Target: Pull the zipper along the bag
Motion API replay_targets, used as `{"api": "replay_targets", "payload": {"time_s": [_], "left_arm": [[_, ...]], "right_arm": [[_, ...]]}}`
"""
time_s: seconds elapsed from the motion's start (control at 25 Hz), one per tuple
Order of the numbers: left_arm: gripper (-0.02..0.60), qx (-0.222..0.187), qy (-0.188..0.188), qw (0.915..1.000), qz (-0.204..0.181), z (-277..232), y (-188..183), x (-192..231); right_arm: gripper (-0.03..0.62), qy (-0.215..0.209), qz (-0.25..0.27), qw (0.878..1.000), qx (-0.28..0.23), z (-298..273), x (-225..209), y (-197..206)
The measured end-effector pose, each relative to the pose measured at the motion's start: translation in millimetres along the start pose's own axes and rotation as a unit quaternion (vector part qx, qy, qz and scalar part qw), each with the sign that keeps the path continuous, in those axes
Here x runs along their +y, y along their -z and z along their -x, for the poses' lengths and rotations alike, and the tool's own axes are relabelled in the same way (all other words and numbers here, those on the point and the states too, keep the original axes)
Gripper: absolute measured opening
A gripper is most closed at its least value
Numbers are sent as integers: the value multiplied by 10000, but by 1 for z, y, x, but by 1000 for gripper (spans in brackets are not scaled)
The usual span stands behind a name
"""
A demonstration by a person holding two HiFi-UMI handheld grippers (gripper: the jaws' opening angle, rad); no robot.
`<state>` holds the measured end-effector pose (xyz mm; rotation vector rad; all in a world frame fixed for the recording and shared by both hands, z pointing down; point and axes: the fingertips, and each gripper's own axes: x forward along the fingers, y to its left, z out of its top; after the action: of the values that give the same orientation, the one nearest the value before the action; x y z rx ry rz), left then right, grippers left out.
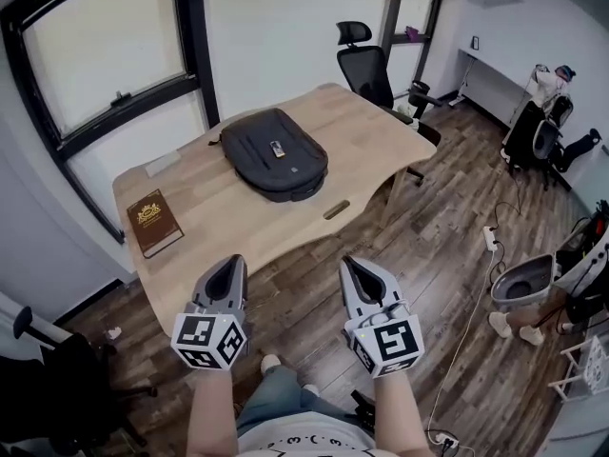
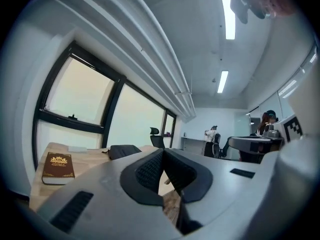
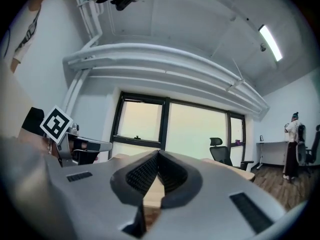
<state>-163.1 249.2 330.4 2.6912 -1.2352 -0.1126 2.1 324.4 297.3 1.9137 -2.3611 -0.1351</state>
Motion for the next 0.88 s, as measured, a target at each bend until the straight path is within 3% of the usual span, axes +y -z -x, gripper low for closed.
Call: {"api": "replay_targets", "payload": {"time_s": [0.24, 0.64, 0.76, 0.88], "left_arm": [[16, 128, -150, 9997, -147, -47, 8, 28], [20, 368, -243, 9989, 161, -176, 17, 120], [102, 516, -192, 9980, 311, -212, 24, 151], [138, 637, -185, 9975, 255, -239, 30, 183]], "right_arm": [[51, -127, -217, 9996, 113, -49, -23, 18], [52, -234, -381, 9982, 400, -187, -78, 44], [52, -287, -413, 9974, 515, -231, -88, 49], [51, -349, -409, 9964, 651, -274, -93, 57]]}}
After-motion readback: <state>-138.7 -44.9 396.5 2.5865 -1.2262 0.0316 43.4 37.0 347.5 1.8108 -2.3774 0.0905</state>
